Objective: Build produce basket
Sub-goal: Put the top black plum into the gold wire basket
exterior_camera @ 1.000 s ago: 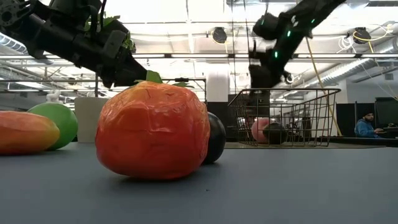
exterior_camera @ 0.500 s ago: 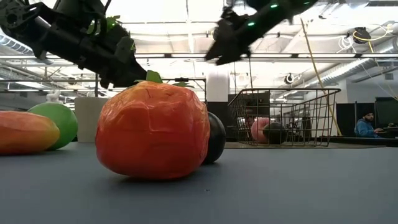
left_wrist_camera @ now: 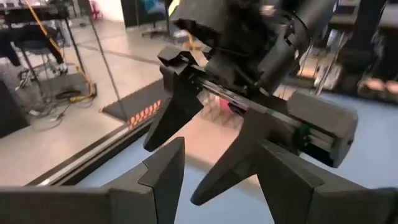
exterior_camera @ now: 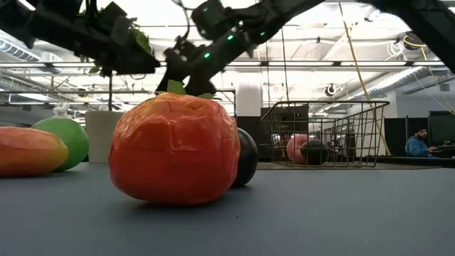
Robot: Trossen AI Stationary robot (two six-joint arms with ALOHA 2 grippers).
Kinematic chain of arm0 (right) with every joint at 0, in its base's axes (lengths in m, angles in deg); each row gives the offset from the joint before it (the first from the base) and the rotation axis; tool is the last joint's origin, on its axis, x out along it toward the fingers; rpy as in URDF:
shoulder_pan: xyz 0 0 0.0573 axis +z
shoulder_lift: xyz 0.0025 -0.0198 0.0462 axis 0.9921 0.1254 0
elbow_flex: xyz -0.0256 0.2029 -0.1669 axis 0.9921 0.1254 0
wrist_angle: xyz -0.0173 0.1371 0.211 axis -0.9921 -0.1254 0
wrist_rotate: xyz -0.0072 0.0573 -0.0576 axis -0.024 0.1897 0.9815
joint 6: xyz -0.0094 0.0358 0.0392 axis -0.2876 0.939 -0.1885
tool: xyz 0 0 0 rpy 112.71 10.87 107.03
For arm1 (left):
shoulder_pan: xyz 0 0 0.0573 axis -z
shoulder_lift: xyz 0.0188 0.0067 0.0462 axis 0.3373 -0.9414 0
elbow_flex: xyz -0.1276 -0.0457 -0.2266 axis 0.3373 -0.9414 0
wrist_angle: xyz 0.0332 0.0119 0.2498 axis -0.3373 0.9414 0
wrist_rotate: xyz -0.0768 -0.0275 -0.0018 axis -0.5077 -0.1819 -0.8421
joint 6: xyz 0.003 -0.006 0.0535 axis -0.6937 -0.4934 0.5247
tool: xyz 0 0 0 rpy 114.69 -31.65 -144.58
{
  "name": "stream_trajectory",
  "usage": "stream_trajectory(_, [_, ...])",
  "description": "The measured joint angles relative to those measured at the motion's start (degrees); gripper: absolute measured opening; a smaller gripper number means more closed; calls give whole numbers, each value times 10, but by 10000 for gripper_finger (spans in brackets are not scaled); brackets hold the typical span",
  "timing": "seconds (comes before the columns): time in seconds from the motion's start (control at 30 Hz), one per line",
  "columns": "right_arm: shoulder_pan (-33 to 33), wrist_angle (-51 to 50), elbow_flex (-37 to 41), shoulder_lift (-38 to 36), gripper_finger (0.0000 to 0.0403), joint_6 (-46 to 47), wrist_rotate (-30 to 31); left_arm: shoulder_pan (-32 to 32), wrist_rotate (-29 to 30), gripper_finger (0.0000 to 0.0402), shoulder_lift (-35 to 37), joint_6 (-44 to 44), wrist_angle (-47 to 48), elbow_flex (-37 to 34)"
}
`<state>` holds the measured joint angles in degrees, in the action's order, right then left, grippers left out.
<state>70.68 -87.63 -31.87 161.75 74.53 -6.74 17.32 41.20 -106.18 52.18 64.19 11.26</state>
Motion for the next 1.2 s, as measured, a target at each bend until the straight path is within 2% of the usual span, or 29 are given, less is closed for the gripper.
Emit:
stream_trajectory(0.13, [6, -19, -51, 46, 339, 9, 1, -2, 27, 191, 21, -3, 49, 0])
stream_trajectory(0.3, [5, -58, -96, 92, 356, -3, 2, -9, 44, 191, 20, -13, 45, 0])
stream_trajectory(0.5, [3, -22, -99, 120, 396, 45, 3, -25, 47, 191, 21, -12, 24, 0])
stream_trajectory(0.6, [5, -22, -98, 135, 396, 59, 5, -29, 47, 191, 20, -3, 13, 0])
stream_trajectory(0.73, [12, -13, -99, 143, 399, 54, 48, -30, 47, 191, 20, 23, -13, 0])
stream_trajectory(0.93, [14, -6, -98, 162, 399, 44, 42, -30, 47, 191, 20, 55, -45, 0])
stream_trajectory(1.03, [16, -5, -98, 164, 399, 44, 13, -30, 47, 191, 20, 64, -50, 0])
stream_trajectory(1.2, [21, -14, -98, 171, 394, 44, 14, -32, 47, 191, 20, 66, -46, 0])
